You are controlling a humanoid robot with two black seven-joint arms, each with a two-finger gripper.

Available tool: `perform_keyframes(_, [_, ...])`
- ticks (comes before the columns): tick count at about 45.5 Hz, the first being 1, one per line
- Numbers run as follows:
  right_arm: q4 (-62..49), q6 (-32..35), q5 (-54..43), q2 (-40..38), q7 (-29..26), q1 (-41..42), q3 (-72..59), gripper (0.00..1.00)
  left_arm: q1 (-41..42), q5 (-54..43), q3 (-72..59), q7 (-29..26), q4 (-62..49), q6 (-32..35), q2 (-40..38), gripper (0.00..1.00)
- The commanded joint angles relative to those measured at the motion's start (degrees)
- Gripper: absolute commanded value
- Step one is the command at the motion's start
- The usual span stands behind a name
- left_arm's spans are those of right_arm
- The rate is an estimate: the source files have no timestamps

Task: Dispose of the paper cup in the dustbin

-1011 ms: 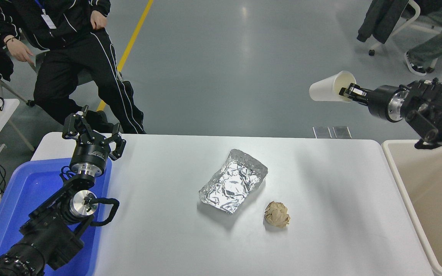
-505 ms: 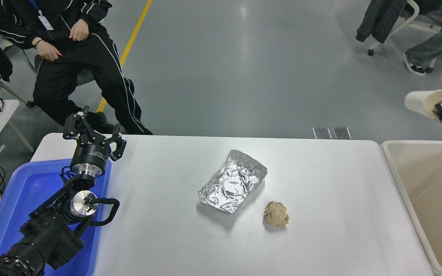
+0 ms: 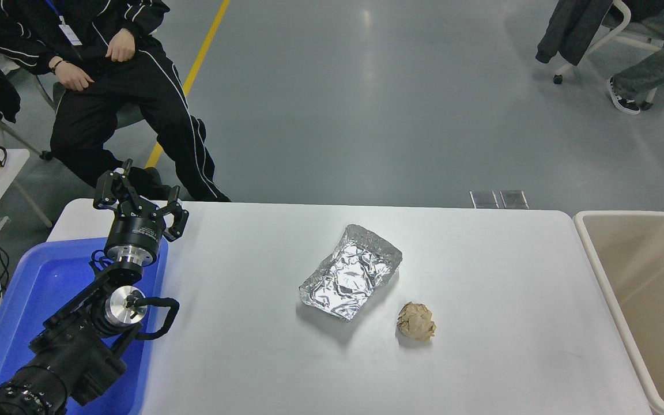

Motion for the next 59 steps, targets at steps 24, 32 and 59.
perform_keyframes(24, [4.69, -0.59, -1.02, 5.33, -1.19, -7.54, -0.53, 0.0, 0.0, 0.0, 0.0, 0.0, 0.0, 0.0, 0.0, 1.0])
perform_keyframes(32, [4.69, -0.77, -0.93, 5.33, -1.27, -7.54, 0.26, 0.23, 0.0, 0.0, 0.0, 0.0, 0.0, 0.0, 0.0, 1.0])
perform_keyframes(59, [13.82, -0.51, -0.23, -4.42, -1.19, 3.0, 15.8, 0.99, 0.0, 0.0, 0.0, 0.0, 0.0, 0.0, 0.0, 1.0])
